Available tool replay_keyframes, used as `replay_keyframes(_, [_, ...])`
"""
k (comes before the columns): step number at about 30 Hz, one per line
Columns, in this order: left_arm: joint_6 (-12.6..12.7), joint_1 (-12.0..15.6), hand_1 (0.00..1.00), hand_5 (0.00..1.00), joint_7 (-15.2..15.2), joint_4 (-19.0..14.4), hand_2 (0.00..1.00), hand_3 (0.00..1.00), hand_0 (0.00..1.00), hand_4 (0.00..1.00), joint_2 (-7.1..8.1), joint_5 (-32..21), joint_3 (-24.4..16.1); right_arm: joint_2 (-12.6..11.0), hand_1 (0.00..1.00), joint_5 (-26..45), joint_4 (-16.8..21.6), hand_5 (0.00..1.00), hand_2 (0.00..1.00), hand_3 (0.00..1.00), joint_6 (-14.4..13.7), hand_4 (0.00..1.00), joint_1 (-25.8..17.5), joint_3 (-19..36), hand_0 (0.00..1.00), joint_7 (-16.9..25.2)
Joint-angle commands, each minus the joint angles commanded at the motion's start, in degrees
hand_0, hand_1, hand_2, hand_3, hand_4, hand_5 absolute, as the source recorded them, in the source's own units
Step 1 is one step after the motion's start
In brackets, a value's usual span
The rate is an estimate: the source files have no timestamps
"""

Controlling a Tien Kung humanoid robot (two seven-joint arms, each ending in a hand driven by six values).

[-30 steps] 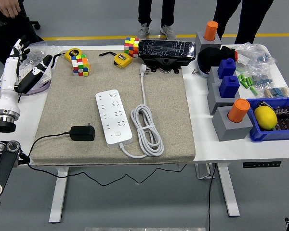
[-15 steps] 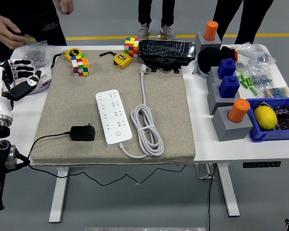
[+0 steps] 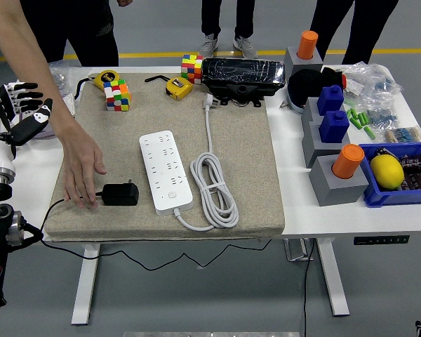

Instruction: Pick up the plug,place it near the board,insert it into the board,press the button

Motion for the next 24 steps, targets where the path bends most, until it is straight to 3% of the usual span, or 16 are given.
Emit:
replay_keyframes(6, [-0.1,0.2,0.521,0.002,-0.9,-0.3,0.526,0.535,0.512,0.762,-0.18,-2.9,-0.5,0.0,0.766,-0.2,0.0,0.998,0.759,0.789,0.0,0.998,0.1,0.1,0.806,0.1])
replay_keyframes(12, [-4.7,0.4,0.511,0.002,-4.2,0.1,0.517,0.547,0.524,0.787,-0.97,-13.0,-3.0,0.0,0.766,-0.3,0.0,0.998,0.759,0.789,0.0,0.998,0.0,0.2,0.806,-0.1])
replay_keyframes(18, [-4.3,0.2,0.531,0.002,-4.5,0.1,0.526,0.564,0.546,0.795,-0.92,-16.1,-5.3,0.0,0.766,-0.7,0.0,0.998,0.759,0.787,-0.2,0.998,0.2,0.7,0.806,-0.1])
replay_keyframes(21, [-5.8,0.0,0.531,0.002,-4.8,0.6,0.527,0.56,0.53,0.774,-0.93,-18.7,-5.8,0.0,0.765,-0.4,0.0,0.998,0.759,0.788,-0.3,0.998,0.2,0.7,0.805,0.1])
replay_keyframes(24, [-7.7,-0.1,0.531,0.002,-5.5,1.3,0.527,0.56,0.53,0.774,-1.05,-24.5,-6.3,0.0,0.765,-0.2,0.0,0.998,0.759,0.788,-0.3,0.998,0.2,0.6,0.805,0.1])
